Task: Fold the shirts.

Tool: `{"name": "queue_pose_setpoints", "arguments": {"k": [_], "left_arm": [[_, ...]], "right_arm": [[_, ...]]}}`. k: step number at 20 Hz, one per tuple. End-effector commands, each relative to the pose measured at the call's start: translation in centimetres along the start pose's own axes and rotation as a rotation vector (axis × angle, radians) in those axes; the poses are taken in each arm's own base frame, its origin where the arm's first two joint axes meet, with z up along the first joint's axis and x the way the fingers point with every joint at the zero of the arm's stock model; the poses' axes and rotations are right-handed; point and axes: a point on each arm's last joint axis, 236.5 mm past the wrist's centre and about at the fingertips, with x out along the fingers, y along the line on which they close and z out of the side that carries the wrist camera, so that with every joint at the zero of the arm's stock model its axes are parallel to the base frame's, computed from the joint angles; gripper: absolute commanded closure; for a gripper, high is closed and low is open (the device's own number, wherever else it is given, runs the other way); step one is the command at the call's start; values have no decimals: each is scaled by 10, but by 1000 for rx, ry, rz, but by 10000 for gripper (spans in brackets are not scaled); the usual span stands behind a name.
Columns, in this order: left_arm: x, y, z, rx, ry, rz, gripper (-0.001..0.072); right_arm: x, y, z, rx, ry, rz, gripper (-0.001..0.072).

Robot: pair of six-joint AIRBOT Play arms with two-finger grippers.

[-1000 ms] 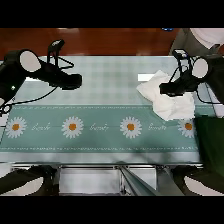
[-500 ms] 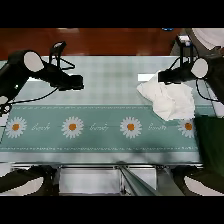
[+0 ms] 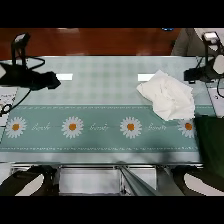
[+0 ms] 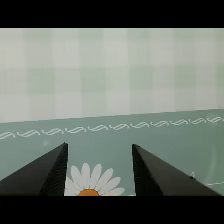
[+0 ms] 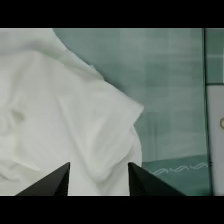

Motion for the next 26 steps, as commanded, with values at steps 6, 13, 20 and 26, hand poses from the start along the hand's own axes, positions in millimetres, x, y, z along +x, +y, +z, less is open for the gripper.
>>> {"name": "queue_pose_setpoints", "arguments": {"k": [6,13,20,26], "left_arm": [[48,3,-70,-134,-7,-58,205],[64,3,-65,-171,-11,-69,205],[38,21,-50,-161,-4,-46,205],[-12,20,-28,-150,-141,-50,205]], "right_arm": [[109,9,-59,96,207,147,294],[130,62,-76,167,289,337,481],[55,66,-9,102,153,442,687],[-89,46,92,47,-245,471,688]]}}
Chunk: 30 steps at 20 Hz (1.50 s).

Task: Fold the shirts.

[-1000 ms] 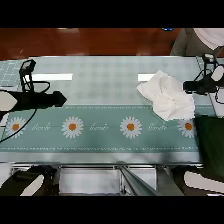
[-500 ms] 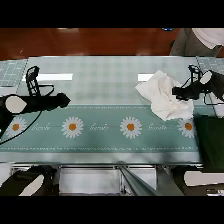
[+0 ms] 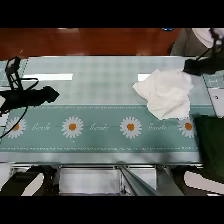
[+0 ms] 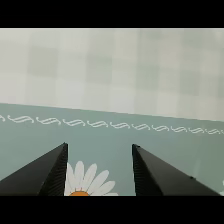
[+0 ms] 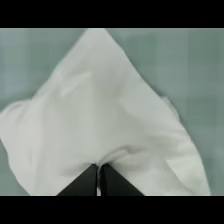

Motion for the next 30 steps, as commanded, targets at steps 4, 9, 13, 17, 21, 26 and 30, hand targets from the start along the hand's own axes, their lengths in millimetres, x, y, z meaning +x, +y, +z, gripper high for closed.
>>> {"name": "queue_pose_setpoints", "arguments": {"k": [4,9,13,17,21,26,30], "left_arm": [[-37,-11,5,28,-67,-23,205],[-41,-18,2,46,-64,-37,205],[-41,-17,6,43,-82,-34,205],[-40,-17,6,43,-81,-34,205],[-40,-17,6,40,-80,-35,205],[-40,-17,6,40,-80,-35,205],[-40,-17,6,40,-80,-35,205]], "right_arm": [[-157,73,88,-139,-388,112,688],[-267,136,118,-236,-633,237,688],[-337,218,122,-394,-809,344,688],[-375,286,118,-448,-954,475,689],[-372,333,110,-476,-968,587,689],[-350,384,91,-530,-918,681,688],[-317,377,81,-550,-806,613,688]]}}
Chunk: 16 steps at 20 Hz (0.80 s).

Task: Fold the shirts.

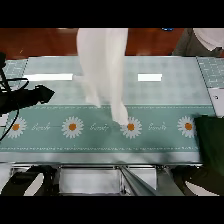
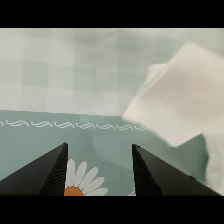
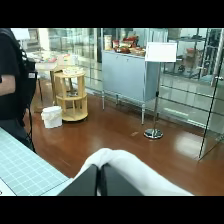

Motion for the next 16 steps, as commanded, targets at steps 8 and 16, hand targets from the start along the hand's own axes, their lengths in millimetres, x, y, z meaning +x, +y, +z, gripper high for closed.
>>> {"name": "queue_pose_setpoints", "arguments": {"k": [8,16], "left_arm": [[9,5,-13,-10,39,8,205],[50,17,-95,-147,261,-21,205]], "right_arm": [[-87,-97,-388,184,1166,-289,688],[-212,-176,-514,527,1343,-613,298]]}}
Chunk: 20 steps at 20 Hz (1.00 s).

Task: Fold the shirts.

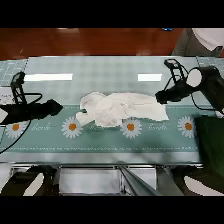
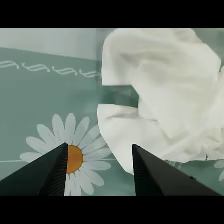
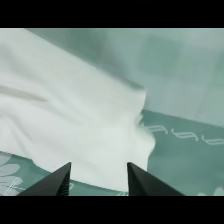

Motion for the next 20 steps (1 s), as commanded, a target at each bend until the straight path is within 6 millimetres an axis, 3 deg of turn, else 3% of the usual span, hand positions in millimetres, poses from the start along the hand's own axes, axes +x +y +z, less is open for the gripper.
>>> {"name": "queue_pose_setpoints", "arguments": {"k": [1,3,4,5,6,9,11,14,20], "left_arm": [[16,10,-13,-61,59,-6,205],[5,36,6,-151,16,32,205],[-1,52,13,-219,-11,48,205],[1,57,10,-312,-5,14,205],[10,46,-3,-345,50,-69,205],[44,-19,-65,-386,274,-387,205],[68,-26,-82,-441,315,-391,205],[100,-34,-87,-468,334,-355,204],[139,-61,-64,-403,304,-327,204]], "right_arm": [[3,-49,-13,115,21,-20,298],[-25,-97,-6,245,-59,-53,298],[-35,-122,-12,339,-90,-57,298],[-39,-139,-20,451,-131,-18,299],[-36,-142,-24,534,-178,60,299],[-17,-113,-34,656,-254,350,300],[-3,-102,-44,677,-243,400,300],[4,-101,-51,678,-228,392,300],[4,-99,-53,673,-217,394,300]]}}
